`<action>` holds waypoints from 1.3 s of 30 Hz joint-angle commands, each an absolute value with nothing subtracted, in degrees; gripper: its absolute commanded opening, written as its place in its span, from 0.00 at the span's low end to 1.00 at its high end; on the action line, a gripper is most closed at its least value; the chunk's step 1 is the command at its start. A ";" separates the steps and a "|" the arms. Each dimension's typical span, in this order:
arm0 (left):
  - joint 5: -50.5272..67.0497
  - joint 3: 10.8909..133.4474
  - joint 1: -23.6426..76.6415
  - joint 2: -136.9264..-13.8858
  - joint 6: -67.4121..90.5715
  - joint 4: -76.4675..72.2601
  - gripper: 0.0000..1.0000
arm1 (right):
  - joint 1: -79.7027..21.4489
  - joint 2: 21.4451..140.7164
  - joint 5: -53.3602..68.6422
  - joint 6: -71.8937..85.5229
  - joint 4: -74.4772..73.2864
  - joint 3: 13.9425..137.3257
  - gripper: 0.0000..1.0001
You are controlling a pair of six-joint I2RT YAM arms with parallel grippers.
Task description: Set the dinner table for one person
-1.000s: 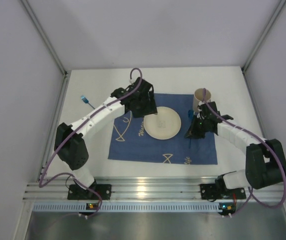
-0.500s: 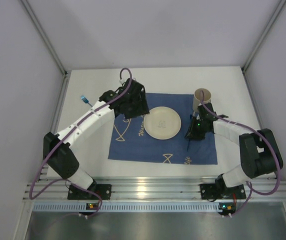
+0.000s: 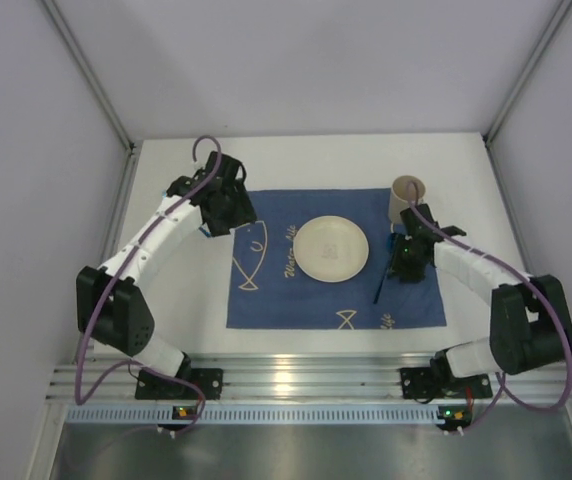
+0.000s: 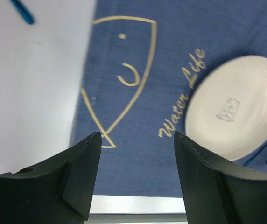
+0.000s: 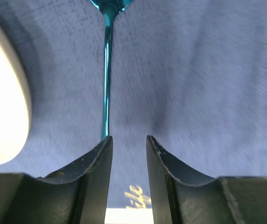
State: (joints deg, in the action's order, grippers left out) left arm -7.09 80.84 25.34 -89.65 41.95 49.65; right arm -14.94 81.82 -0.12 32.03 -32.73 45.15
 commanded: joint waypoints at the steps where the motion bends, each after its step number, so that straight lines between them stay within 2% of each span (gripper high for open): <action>1: -7.12 77.62 18.38 -86.04 38.33 47.65 0.69 | -14.68 74.56 -4.13 30.59 -40.33 50.79 0.36; 9: -8.17 73.48 7.83 -92.37 34.54 39.65 0.68 | -14.68 64.00 -1.32 29.62 -51.15 56.25 0.36; 17: -9.22 80.58 0.80 -103.70 30.33 35.07 0.66 | -14.68 54.23 -0.26 26.72 -56.50 56.43 0.41; 23: -9.76 85.33 -4.57 -111.70 26.90 32.35 0.66 | -14.59 55.28 -1.67 26.10 -58.80 58.27 0.42; 37: -7.47 96.23 -6.24 -126.20 26.10 29.18 0.67 | -14.68 63.63 -0.35 26.81 -55.99 60.82 0.42; 39: -7.73 98.34 -6.42 -128.13 26.02 30.40 0.59 | -14.59 64.94 -0.26 26.81 -55.90 61.26 0.41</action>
